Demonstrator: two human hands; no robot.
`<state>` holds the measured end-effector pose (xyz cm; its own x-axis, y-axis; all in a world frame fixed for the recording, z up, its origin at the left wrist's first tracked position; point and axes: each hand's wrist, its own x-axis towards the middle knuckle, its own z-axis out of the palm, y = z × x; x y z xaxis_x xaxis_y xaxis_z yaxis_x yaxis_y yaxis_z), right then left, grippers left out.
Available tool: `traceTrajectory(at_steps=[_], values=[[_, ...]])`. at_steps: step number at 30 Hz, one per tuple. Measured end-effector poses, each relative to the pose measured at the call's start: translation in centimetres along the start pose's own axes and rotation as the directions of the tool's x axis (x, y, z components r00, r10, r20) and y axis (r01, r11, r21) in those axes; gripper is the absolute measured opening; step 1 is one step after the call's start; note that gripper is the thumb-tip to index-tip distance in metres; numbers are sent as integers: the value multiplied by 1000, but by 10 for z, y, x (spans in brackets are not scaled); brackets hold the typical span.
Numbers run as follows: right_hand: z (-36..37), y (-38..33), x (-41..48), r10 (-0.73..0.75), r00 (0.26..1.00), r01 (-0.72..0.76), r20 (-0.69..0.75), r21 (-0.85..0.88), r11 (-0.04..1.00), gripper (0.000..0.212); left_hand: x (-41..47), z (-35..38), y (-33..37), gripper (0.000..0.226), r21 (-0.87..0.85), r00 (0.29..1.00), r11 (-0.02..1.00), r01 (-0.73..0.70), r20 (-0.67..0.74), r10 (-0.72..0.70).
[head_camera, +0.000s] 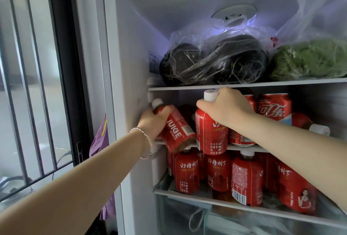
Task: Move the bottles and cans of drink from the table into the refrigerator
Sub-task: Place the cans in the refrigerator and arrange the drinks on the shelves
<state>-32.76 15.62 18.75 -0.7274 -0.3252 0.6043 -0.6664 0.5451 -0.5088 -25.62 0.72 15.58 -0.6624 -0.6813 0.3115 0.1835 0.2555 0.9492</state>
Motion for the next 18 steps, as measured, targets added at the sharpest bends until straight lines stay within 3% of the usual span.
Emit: traceTrajectory(at_steps=[1, 3, 8, 15, 18], values=[[0, 0, 0, -7, 1000, 7, 3, 1, 1000, 32, -3, -2, -3, 29, -35, 993, 993, 109, 43, -108], [1, 0, 0, -12, 1000, 12, 9, 2, 1000, 33, -8, -1, -8, 35, 15, 982, 987, 160, 103, -161], [-1, -1, -1, 0, 999, 0, 39, 15, 1000, 32, 8, 8, 8, 39, 188, 991, 982, 26, 122, -50], [-3, -4, -4, 15, 999, -15, 33, 4, 1000, 29, 35, 23, 8, 42, 43, 1000, 999, -19, -15, 20], [-1, -4, -2, 26, 999, -26, 28, -2, 1000, 29, 40, 35, -2, 32, 33, 988, 992, -121, -88, 124]])
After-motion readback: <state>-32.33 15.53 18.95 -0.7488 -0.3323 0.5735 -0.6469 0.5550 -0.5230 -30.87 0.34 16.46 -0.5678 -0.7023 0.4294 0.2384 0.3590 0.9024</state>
